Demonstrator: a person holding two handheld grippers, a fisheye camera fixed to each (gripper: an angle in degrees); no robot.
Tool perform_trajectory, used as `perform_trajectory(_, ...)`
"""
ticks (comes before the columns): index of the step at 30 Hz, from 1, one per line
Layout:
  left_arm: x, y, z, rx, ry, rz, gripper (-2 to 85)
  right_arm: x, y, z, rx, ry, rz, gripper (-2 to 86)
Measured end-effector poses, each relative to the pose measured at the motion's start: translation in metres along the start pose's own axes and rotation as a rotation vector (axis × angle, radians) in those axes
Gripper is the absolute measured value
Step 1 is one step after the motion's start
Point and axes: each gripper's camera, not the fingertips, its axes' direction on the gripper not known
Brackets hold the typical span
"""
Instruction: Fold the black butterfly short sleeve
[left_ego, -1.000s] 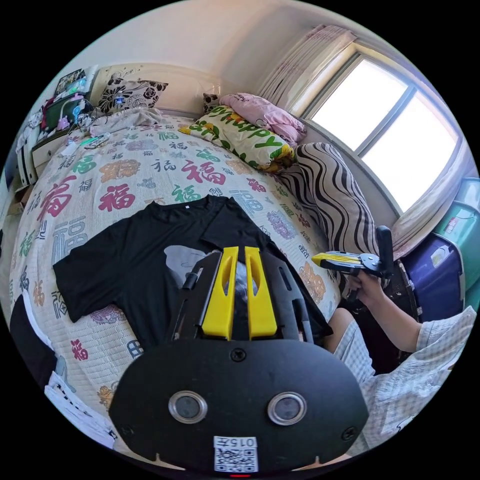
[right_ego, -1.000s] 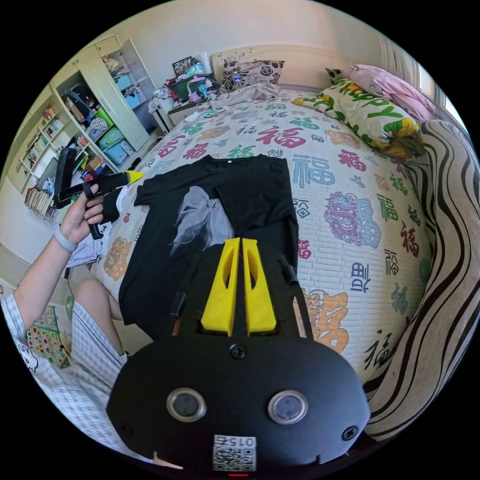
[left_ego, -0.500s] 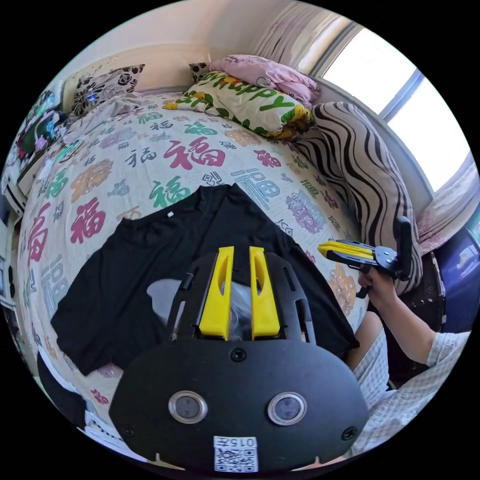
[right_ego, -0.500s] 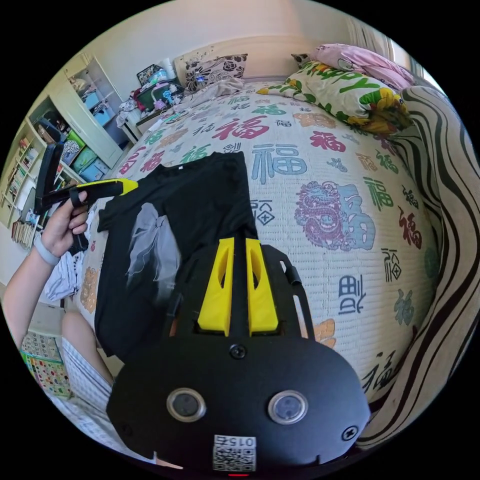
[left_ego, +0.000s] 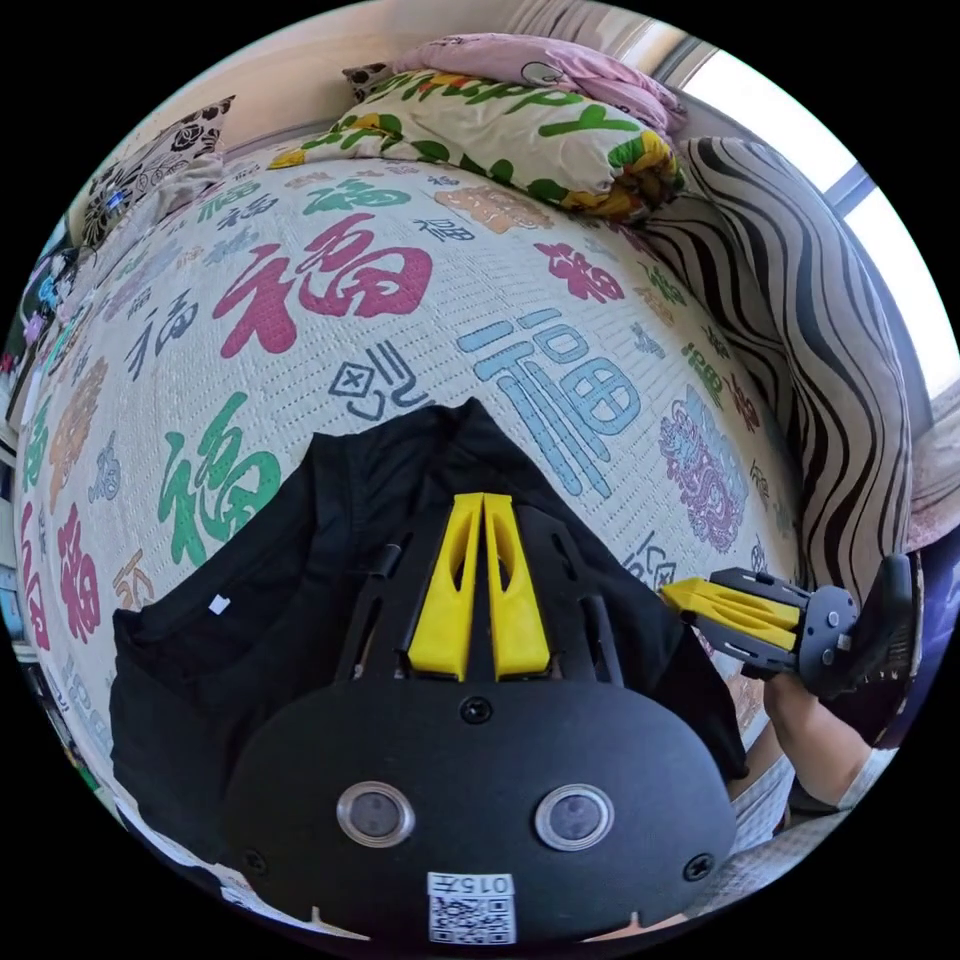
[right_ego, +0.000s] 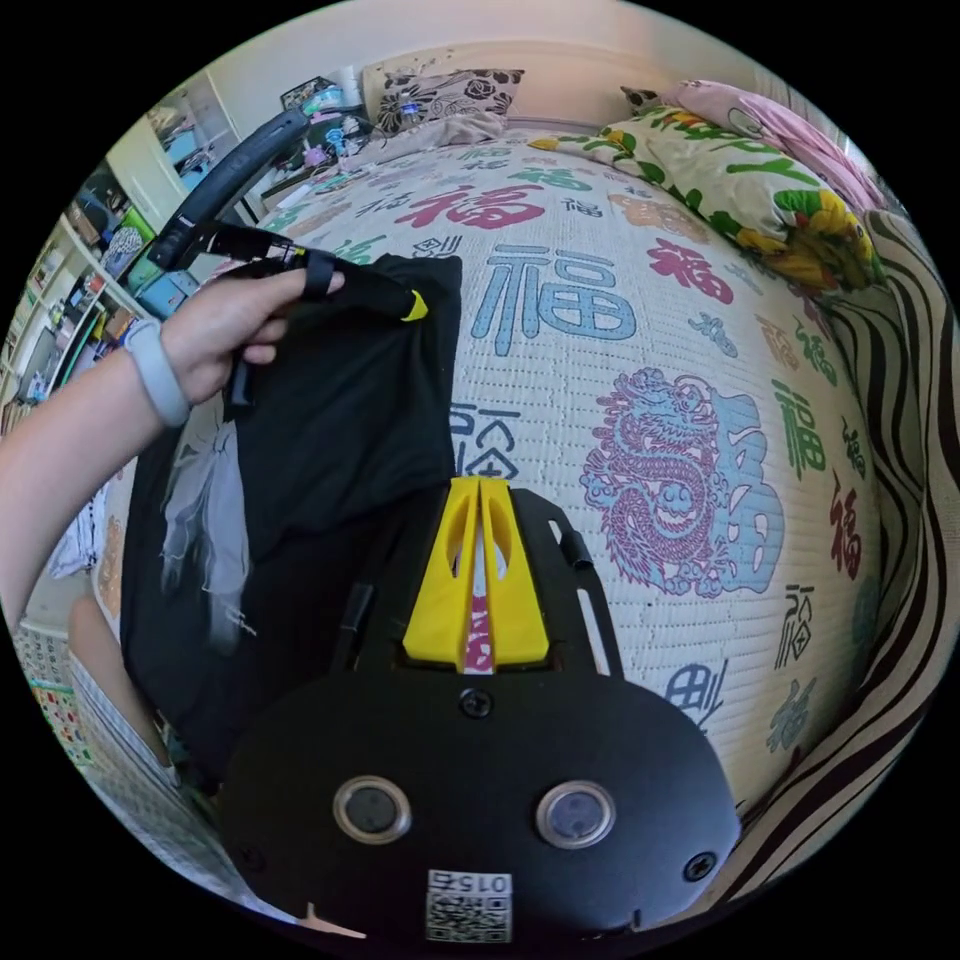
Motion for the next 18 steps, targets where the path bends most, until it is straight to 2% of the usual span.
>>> perform_trajectory(3,-0.003,0.017,-0.016,0.047,0.032,0.0,-0.6,-0.011,-0.009,0.006,0.01,0.018,0.001,-0.8)
perform_trajectory(6,-0.011,0.051,-0.051,0.153,0.117,-0.011,0.2,-0.026,-0.018,-0.003,0.119,0.013,0.024,-0.6)
perform_trajectory(9,-0.018,0.095,-0.086,0.181,0.131,0.017,4.0,-0.052,-0.034,-0.005,0.17,0.03,-0.029,-0.2)
perform_trajectory(12,-0.021,0.138,-0.105,0.106,0.072,0.076,6.0,-0.071,-0.056,0.019,0.081,0.024,-0.054,-0.4)
perform_trajectory(14,-0.025,0.166,-0.11,0.029,-0.011,0.101,6.4,-0.08,-0.067,0.05,-0.064,-0.033,-0.067,-0.6)
perform_trajectory(18,-0.037,0.199,-0.125,0.042,-0.054,0.077,5.5,-0.095,-0.078,0.063,-0.08,-0.01,-0.066,-0.6)
